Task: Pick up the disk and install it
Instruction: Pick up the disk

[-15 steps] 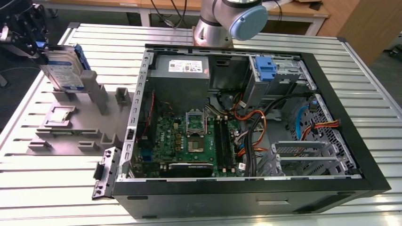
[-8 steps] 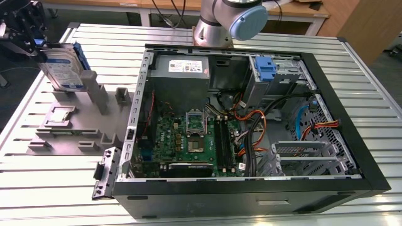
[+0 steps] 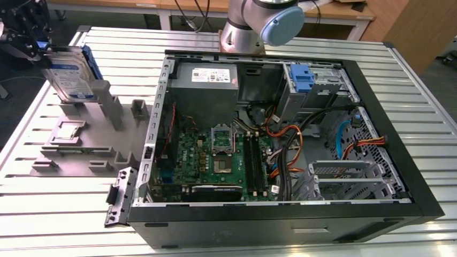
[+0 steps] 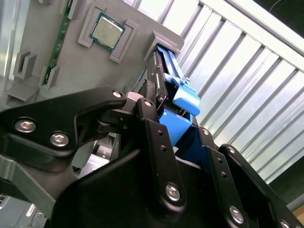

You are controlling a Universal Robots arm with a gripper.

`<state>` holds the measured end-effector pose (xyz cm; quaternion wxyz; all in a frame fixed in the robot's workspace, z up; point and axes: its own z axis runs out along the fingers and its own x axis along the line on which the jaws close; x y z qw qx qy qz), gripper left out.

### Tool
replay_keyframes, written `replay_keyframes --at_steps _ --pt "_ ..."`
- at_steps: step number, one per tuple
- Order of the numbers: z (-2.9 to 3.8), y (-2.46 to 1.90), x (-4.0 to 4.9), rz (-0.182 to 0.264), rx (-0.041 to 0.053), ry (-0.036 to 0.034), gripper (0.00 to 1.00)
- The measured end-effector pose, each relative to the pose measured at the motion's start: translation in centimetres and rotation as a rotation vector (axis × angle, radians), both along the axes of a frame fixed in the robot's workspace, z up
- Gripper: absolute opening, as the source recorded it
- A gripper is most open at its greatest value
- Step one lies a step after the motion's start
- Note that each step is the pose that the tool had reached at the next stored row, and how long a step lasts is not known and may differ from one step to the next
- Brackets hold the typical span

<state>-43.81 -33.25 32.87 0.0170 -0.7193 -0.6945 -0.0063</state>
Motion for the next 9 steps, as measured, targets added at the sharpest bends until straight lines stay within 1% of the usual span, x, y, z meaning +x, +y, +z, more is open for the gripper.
replay_keyframes --at_steps 9 --pt "0.06 0.00 0.00 0.000 -0.0007 0.0000 0.37"
